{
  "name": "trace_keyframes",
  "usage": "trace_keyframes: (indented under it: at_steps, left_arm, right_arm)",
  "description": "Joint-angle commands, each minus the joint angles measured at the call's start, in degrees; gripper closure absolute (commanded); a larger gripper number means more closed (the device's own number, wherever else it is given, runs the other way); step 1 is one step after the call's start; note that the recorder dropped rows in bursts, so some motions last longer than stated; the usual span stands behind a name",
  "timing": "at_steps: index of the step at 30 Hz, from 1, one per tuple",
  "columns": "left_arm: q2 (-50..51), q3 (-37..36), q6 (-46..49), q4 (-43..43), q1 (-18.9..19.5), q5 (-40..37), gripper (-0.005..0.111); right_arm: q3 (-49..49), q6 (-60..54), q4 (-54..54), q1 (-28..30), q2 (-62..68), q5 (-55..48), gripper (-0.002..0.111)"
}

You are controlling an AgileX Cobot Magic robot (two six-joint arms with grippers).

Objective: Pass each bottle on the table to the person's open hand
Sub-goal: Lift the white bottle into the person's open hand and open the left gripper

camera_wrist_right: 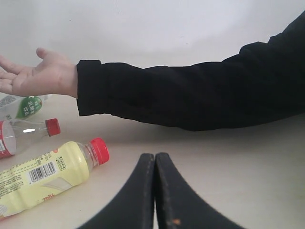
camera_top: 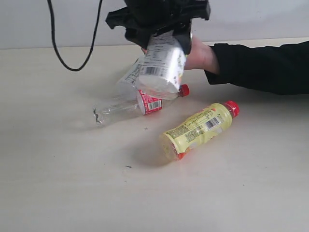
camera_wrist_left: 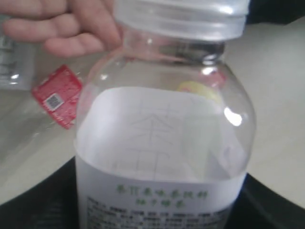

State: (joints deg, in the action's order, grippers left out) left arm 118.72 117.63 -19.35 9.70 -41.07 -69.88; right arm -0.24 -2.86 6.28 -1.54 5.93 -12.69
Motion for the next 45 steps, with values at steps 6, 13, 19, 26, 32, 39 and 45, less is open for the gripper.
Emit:
trace_keyframes:
  at_steps: [6, 13, 19, 26, 32, 39, 45]
  left_arm:
    - [11.72, 14.45, -9.0, 6.28, 5.79, -0.08, 0.107]
    - [13.78, 15.75, -9.84, 13.9, 10.67, 5.49, 0.107]
    - [15.5, 15.75, -6.25, 19.57, 11.43, 12.25, 0.107]
    - [18.79, 15.75, -8.18, 19.22, 12.15, 14.37, 0.106]
    - [18.69, 15.75, -7.26, 18.17, 12.51, 14.37, 0.033]
    - [17.54, 15.75, -5.98, 13.18, 12.51, 13.53, 0.023]
    - [14.62, 15.75, -5.0, 3.88, 12.51, 10.74, 0.023]
  right_arm:
    - [0.24, -0.07, -0.32, 0.24, 0.13, 0.38, 0.108]
    - [0.24, -0.07, -0.32, 0.24, 0.13, 0.38, 0.108]
    - [0.24, -0.07, -0.32, 0.24, 0.13, 0.38, 0.108]
    - [0.24, -0.07, -0.32, 0.24, 0.13, 0.38, 0.108]
    - [0.24, -0.07, -0.32, 0.24, 0.13, 0.5, 0.108]
    - [0.24, -0.07, -0.32, 0.24, 0.13, 0.5, 0.108]
    - [0.24, -0.07, -0.32, 0.24, 0.13, 0.5, 0.108]
